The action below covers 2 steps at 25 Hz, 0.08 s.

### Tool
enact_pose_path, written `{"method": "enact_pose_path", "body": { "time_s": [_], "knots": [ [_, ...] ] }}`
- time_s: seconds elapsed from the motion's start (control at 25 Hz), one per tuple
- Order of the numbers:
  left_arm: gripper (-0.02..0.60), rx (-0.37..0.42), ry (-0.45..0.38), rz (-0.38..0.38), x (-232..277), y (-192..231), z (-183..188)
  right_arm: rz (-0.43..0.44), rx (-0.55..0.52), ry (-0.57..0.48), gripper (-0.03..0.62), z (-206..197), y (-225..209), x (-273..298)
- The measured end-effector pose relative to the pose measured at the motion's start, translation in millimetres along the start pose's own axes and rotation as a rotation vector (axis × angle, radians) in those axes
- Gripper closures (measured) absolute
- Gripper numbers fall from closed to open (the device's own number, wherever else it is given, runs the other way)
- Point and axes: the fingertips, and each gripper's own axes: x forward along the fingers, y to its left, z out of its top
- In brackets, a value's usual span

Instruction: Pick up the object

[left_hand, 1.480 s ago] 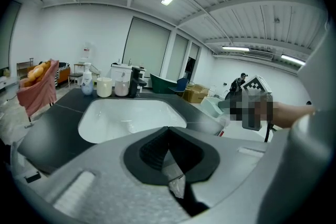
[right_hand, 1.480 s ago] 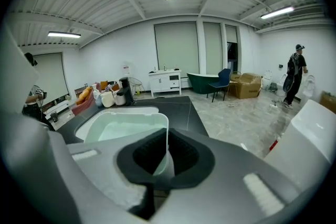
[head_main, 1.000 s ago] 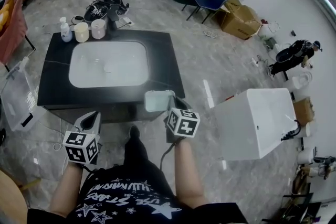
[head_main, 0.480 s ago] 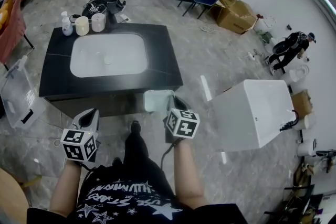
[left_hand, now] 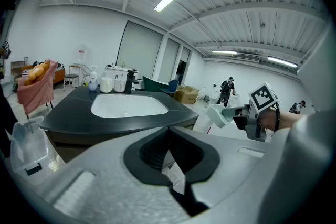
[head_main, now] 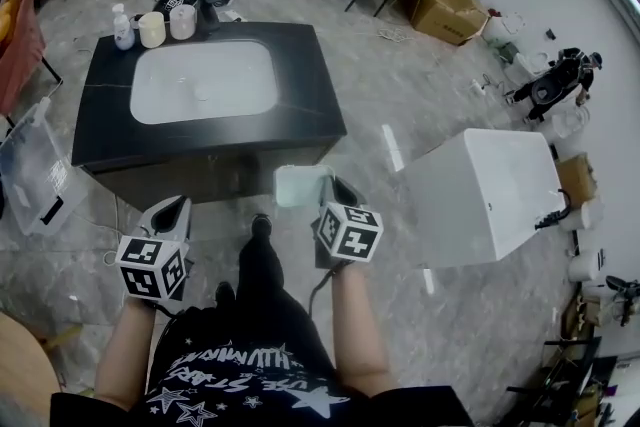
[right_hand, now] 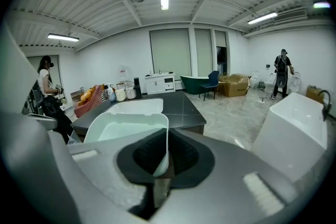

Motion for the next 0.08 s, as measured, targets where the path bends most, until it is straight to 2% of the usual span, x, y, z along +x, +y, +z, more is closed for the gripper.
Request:
{"method": "enact_pose_path", "body": {
  "time_s": [0.08],
  "knots": [
    [0.574,0.005,-0.001,-0.004,-1.3,-4.5,-0.1,0.0,0.001,-0.001,0.583,-2.2,-1.7,-4.3]
  ]
}}
